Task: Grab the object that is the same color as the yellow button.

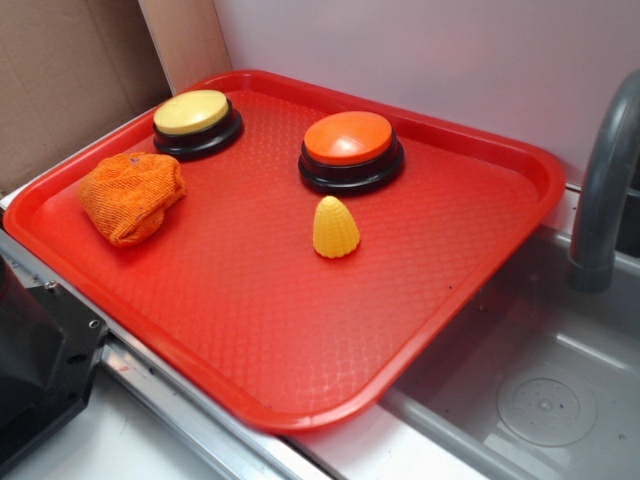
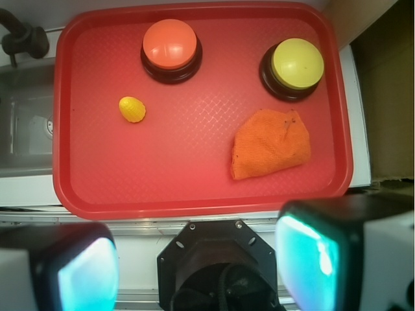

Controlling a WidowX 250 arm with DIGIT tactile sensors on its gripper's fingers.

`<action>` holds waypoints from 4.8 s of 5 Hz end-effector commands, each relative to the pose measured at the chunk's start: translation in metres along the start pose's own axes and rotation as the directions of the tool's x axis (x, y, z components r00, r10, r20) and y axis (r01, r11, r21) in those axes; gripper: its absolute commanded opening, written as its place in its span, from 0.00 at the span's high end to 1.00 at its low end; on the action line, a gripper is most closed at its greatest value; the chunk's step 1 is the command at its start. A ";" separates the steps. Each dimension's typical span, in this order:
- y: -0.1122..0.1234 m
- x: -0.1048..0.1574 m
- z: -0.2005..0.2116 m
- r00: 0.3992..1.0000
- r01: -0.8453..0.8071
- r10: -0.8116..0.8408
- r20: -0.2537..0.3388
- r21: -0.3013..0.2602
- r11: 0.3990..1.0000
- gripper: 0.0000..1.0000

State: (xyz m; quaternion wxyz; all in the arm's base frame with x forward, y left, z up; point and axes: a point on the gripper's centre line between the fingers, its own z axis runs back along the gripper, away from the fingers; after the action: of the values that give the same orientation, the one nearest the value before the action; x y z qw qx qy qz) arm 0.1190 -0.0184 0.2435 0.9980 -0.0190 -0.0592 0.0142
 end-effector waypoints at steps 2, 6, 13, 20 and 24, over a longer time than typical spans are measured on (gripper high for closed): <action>-0.036 0.043 -0.054 0.970 0.239 -0.241 -0.017 -0.063 0.969 0.00; -0.084 0.087 -0.164 0.852 0.518 -0.518 -0.070 -0.024 0.855 0.00; -0.084 0.095 -0.224 0.923 0.360 -0.356 -0.146 -0.002 0.933 0.00; -0.078 0.050 -0.091 0.937 0.344 -0.342 -0.068 0.020 0.939 1.00; -0.005 0.054 -0.065 0.994 0.105 -0.103 -0.045 0.040 0.994 1.00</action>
State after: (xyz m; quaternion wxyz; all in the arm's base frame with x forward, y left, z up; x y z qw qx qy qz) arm 0.1778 -0.0206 0.1758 0.9989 0.0055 -0.0159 -0.0428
